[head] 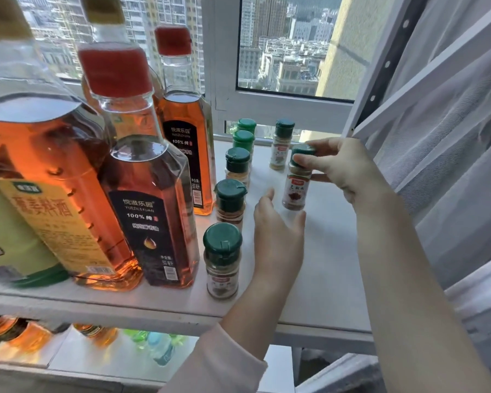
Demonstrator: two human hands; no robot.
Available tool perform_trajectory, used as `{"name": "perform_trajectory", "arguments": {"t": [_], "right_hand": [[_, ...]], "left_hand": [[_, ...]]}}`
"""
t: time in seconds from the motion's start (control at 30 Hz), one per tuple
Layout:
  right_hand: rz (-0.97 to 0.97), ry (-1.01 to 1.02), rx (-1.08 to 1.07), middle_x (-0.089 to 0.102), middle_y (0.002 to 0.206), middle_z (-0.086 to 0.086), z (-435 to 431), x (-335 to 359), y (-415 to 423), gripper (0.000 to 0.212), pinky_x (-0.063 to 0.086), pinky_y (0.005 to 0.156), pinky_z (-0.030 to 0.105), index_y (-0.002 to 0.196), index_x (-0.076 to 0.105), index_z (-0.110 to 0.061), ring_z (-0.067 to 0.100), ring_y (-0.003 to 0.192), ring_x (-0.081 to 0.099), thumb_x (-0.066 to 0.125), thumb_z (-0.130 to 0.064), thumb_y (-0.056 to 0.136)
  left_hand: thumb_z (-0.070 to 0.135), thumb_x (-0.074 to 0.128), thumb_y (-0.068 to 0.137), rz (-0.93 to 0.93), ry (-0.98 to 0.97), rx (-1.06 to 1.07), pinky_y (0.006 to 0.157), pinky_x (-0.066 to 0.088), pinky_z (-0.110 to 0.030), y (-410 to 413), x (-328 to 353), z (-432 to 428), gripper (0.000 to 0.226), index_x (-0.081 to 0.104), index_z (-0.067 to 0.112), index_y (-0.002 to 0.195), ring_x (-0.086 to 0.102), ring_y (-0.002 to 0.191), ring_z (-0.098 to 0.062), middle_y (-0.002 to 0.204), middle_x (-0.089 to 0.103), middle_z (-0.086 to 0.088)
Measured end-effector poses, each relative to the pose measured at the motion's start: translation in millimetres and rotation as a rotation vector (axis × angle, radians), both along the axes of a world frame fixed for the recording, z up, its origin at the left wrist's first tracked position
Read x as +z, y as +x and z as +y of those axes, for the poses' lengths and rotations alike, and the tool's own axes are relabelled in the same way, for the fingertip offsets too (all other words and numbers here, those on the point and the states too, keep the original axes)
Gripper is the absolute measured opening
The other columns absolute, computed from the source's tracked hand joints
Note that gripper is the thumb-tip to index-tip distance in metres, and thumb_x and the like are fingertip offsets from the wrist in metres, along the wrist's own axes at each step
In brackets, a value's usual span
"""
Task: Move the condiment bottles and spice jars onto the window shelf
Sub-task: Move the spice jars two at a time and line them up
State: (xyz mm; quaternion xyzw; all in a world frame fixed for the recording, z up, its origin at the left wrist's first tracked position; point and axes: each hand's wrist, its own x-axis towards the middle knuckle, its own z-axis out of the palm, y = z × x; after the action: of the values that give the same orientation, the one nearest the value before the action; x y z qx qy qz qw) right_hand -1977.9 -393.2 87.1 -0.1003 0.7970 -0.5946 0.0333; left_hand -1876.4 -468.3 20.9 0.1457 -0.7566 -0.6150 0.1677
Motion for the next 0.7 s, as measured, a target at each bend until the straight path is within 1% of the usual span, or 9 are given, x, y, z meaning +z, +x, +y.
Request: {"name": "perform_trajectory", "arguments": {"t": [0.07, 0.13, 0.3, 0.43, 0.5, 0.57, 0.63, 0.7], "right_hand": [[0.046, 0.004, -0.046, 0.067, 0.1, 0.008, -5.0, -3.6, -11.9, 0.04, 0.056, 0.083, 0.036, 0.108, 0.062, -0.003, 0.023, 0.095, 0.065, 0.077, -0.005, 0.072], [0.07, 0.007, -0.061, 0.065, 0.103, 0.009, -11.7, -9.2, -21.7, 0.043, 0.055, 0.086, 0.038, 0.111, 0.06, -0.002, 0.024, 0.098, 0.064, 0.077, -0.006, 0.072], [0.131, 0.003, -0.082, 0.064, 0.101, 0.007, -25.0, -24.0, -38.7, 0.036, 0.054, 0.088, 0.042, 0.099, 0.057, -0.013, 0.023, 0.098, 0.063, 0.079, -0.007, 0.071], [0.175, -0.006, -0.089, 0.064, 0.102, 0.007, -29.5, -31.0, -45.7, 0.036, 0.052, 0.09, 0.042, 0.098, 0.057, -0.018, 0.023, 0.098, 0.064, 0.079, -0.01, 0.071], [0.191, -0.012, -0.096, 0.064, 0.103, 0.006, -30.3, -33.6, -45.5, 0.036, 0.052, 0.091, 0.04, 0.1, 0.057, -0.017, 0.02, 0.098, 0.063, 0.078, -0.011, 0.072], [0.21, 0.001, -0.095, 0.062, 0.104, 0.004, -30.7, -33.9, -43.0, 0.038, 0.052, 0.092, 0.035, 0.107, 0.057, -0.013, 0.016, 0.095, 0.061, 0.076, -0.012, 0.075], [0.216, 0.017, -0.084, 0.061, 0.108, 0.005, -30.9, -33.1, -40.2, 0.043, 0.05, 0.089, 0.028, 0.116, 0.055, -0.009, 0.013, 0.093, 0.059, 0.074, -0.012, 0.077], [0.196, 0.03, -0.074, 0.06, 0.113, 0.005, -30.4, -32.4, -36.9, 0.052, 0.047, 0.088, 0.026, 0.123, 0.051, -0.009, 0.014, 0.096, 0.058, 0.075, -0.013, 0.077]], "left_hand": [[0.018, 0.059, 0.089, 0.024, -0.017, 0.0, 0.106, 0.026, -0.02, 2.6, -1.2, 0.2, 0.062, 0.026, 0.013, 0.141, 0.03, 0.135, -0.01, 0.147, 0.032, -0.001], [0.017, 0.059, 0.088, 0.033, -0.019, 0.003, 0.106, 0.026, -0.02, 4.1, -2.4, 0.2, 0.062, 0.028, 0.012, 0.141, 0.031, 0.134, -0.01, 0.146, 0.034, -0.001], [0.018, 0.06, 0.088, 0.044, -0.019, 0.012, 0.107, 0.027, -0.02, 5.2, -4.4, -1.8, 0.061, 0.029, 0.013, 0.14, 0.034, 0.133, -0.009, 0.144, 0.036, 0.001], [0.019, 0.06, 0.088, 0.039, -0.019, 0.02, 0.106, 0.028, -0.018, 5.4, -6.2, -2.9, 0.06, 0.029, 0.015, 0.14, 0.035, 0.132, -0.008, 0.144, 0.036, 0.002], [0.019, 0.06, 0.088, 0.036, -0.026, 0.02, 0.105, 0.027, -0.018, 5.6, -6.6, -3.2, 0.06, 0.03, 0.015, 0.14, 0.035, 0.131, -0.008, 0.144, 0.036, 0.003], [0.02, 0.059, 0.088, 0.034, -0.022, 0.02, 0.106, 0.028, -0.019, 5.8, -6.4, -3.1, 0.059, 0.03, 0.015, 0.14, 0.035, 0.131, -0.008, 0.144, 0.036, 0.003], [0.02, 0.059, 0.089, 0.032, -0.017, 0.021, 0.106, 0.029, -0.02, 6.3, -6.0, -3.1, 0.058, 0.03, 0.016, 0.139, 0.035, 0.131, -0.008, 0.144, 0.036, 0.003], [0.02, 0.058, 0.089, 0.032, -0.014, 0.018, 0.105, 0.029, -0.019, 7.1, -5.2, -2.9, 0.057, 0.031, 0.016, 0.139, 0.035, 0.131, -0.008, 0.144, 0.036, 0.004]]}}
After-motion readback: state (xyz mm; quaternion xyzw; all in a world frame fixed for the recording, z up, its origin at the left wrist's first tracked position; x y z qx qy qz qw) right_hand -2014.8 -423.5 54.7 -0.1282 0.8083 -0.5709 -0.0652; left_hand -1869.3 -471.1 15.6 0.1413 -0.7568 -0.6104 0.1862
